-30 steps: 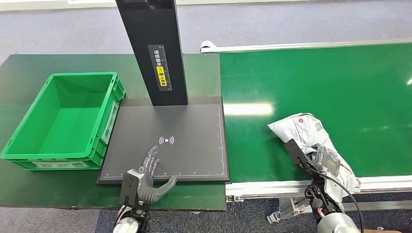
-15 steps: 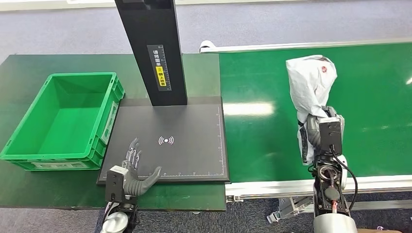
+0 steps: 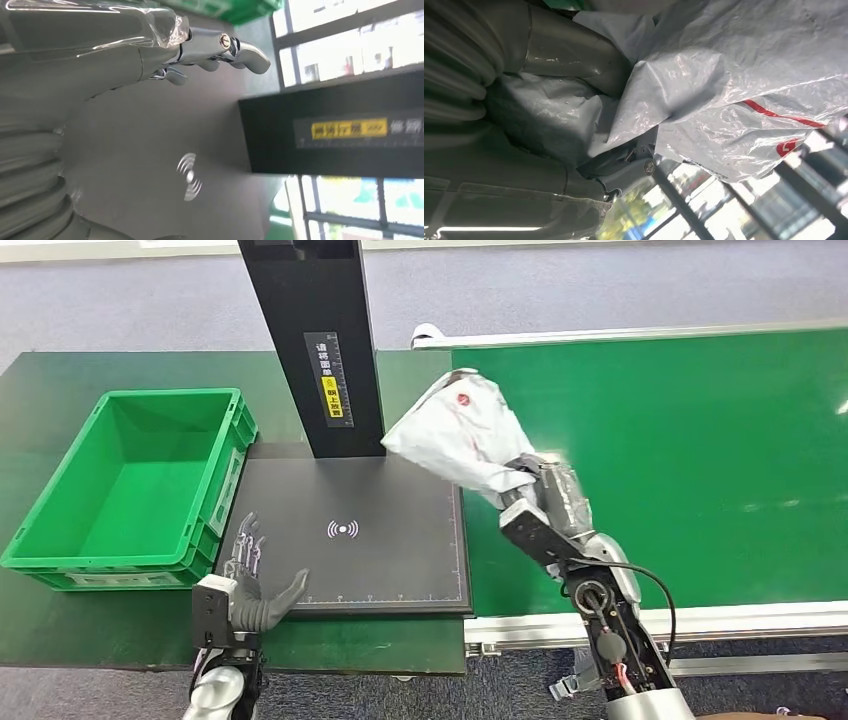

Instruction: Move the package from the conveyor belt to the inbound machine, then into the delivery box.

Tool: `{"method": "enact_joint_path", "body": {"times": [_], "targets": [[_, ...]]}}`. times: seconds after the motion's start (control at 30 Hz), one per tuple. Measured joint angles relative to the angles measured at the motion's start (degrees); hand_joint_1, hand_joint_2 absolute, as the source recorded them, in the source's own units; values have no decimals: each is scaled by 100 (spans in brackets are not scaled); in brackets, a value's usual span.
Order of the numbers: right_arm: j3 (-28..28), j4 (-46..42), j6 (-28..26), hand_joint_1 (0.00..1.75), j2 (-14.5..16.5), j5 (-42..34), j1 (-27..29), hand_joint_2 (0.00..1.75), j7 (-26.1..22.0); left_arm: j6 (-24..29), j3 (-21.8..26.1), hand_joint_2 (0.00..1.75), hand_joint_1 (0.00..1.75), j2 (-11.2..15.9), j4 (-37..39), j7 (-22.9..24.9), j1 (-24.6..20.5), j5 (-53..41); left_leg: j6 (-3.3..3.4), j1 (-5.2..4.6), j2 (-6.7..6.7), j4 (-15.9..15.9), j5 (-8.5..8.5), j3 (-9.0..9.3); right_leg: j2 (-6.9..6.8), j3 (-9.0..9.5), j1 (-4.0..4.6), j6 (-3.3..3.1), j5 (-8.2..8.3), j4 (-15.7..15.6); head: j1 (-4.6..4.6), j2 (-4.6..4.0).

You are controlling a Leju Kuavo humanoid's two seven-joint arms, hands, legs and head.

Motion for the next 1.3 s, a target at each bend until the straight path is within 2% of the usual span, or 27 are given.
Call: {"method": "enact_joint_path", "body": {"times": [0.17,0.4,0.53,0.63,0.77,1.07,1.3], "targets": [[710,357,123,175,188,24,-108,175,74,119,237,175,0,52,-105,-20,-59,32,0,0,-2,0,0,-1,-3,0,0,0,-1,0,0,0],[1177,782,189,175,370,-83,-162,175,50,162,526,175,0,97,-368,-34,-15,51,0,-1,-5,0,0,-3,-2,-1,-1,0,-1,-2,0,1],[1286,956,169,0,406,-93,-188,175,88,159,608,175,0,108,-479,-34,47,51,0,-1,-6,0,0,-3,-2,-1,-1,0,-1,-2,1,0],[1326,1064,99,0,417,-109,-208,175,198,153,624,175,0,107,-518,-34,63,50,0,-1,-7,0,0,-3,-2,-1,-1,0,-1,-2,0,0],[1330,1195,31,0,425,-234,-234,0,305,147,626,175,0,100,-529,-34,87,50,0,-1,-6,1,0,-2,-2,-2,-1,0,-1,-2,1,-1],[1196,1348,-91,0,421,-393,-260,0,628,143,624,175,0,49,-529,16,112,5,0,-1,-6,1,0,-2,-2,-4,-1,0,-1,-2,1,-1],[1042,1285,-80,0,423,-592,-138,0,578,145,618,175,0,1,-529,44,111,-61,0,-1,-4,1,0,-2,-2,-4,-1,0,-1,-2,-1,-1]]}}
